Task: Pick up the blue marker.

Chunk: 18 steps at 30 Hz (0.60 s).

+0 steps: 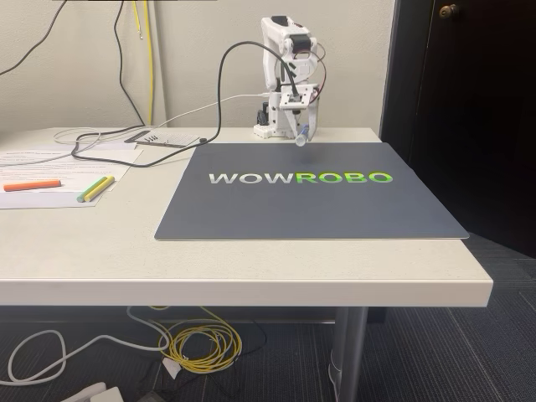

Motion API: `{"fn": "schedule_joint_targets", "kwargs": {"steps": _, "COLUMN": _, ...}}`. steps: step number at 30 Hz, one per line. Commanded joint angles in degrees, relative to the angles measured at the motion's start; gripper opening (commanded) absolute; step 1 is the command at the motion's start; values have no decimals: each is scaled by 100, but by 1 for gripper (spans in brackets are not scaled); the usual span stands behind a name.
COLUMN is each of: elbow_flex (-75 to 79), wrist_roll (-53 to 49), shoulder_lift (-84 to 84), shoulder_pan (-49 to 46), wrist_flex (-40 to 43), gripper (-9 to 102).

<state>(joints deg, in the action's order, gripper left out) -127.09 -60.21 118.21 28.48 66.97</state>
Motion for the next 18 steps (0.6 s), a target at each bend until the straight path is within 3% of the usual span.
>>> {"fn": "schedule_joint_targets", "kwargs": {"steps": 1, "elbow_flex": 580, "wrist_roll": 185, "shoulder_lift": 149, "shoulder_pan": 26, "wrist_flex": 44, "gripper": 1}}
{"fn": "schedule_joint_targets", "kwargs": {"steps": 10, "elbow_flex": 2619, "wrist_roll": 1160, "shoulder_lift": -483, "shoulder_pan": -18, "wrist_flex": 536, "gripper": 2}}
{"fn": "schedule_joint_targets", "kwargs": {"steps": 18, "elbow_flex": 2997, "wrist_roll": 2320, "shoulder_lift": -176, "shoulder_pan": -272, "wrist_flex": -229, "gripper": 1}}
